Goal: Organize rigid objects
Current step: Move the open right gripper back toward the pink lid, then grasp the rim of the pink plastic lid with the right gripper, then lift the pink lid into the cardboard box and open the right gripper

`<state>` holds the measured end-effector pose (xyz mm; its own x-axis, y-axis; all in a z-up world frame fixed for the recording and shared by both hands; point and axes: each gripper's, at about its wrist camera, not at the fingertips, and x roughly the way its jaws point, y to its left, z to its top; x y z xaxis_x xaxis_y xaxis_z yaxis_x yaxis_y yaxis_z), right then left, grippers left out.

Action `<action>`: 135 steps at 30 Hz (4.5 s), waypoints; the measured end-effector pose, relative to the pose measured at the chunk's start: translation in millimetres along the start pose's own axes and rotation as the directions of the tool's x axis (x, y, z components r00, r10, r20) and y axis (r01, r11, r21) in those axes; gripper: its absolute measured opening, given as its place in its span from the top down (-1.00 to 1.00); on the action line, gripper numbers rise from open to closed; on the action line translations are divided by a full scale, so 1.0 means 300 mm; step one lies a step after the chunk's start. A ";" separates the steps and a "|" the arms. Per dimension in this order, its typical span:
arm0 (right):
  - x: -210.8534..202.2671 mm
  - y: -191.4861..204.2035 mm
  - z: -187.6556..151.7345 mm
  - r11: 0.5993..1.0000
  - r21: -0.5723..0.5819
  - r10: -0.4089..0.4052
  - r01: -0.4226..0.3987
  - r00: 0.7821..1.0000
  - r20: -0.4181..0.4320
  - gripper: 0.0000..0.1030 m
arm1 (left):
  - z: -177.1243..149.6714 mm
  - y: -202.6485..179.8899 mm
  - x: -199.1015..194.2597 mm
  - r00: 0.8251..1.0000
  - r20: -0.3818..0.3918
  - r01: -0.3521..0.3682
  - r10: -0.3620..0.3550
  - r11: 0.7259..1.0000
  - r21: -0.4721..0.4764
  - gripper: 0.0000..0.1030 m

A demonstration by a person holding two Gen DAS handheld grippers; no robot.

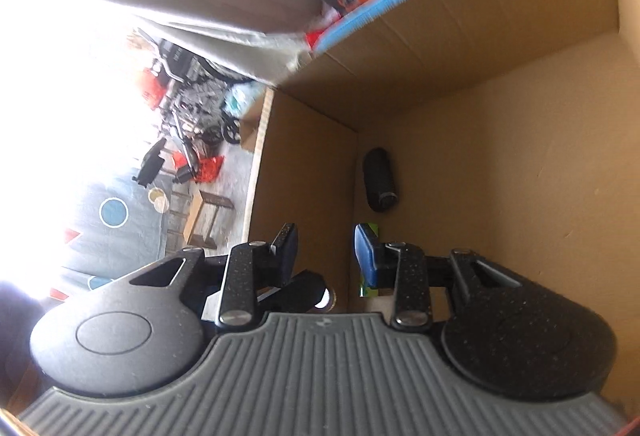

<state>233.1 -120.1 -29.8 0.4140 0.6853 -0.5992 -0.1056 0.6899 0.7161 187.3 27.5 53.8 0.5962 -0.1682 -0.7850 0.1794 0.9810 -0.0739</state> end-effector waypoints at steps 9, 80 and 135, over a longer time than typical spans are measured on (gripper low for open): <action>-0.372 0.047 -0.166 0.988 -0.143 0.088 -0.055 0.969 0.230 0.18 | -0.125 0.012 -0.191 0.983 0.155 0.105 -0.098 0.994 -0.033 -0.89; -0.317 -0.290 -0.621 0.946 -0.166 -0.280 0.277 0.960 0.003 0.59 | -0.581 -0.432 0.188 0.990 -0.104 0.127 -0.098 0.934 0.333 -0.48; -0.554 0.102 -0.568 0.888 -0.392 -0.163 0.241 0.961 0.222 0.58 | -0.455 -0.327 -0.238 0.965 0.260 -0.032 -0.038 0.966 0.258 -0.41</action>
<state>7.1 -173.1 30.8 0.6159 0.4949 -0.6130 -0.3485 0.8690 0.3513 20.3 -43.5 33.0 0.7720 -0.2246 -0.5946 0.3565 0.9275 0.1125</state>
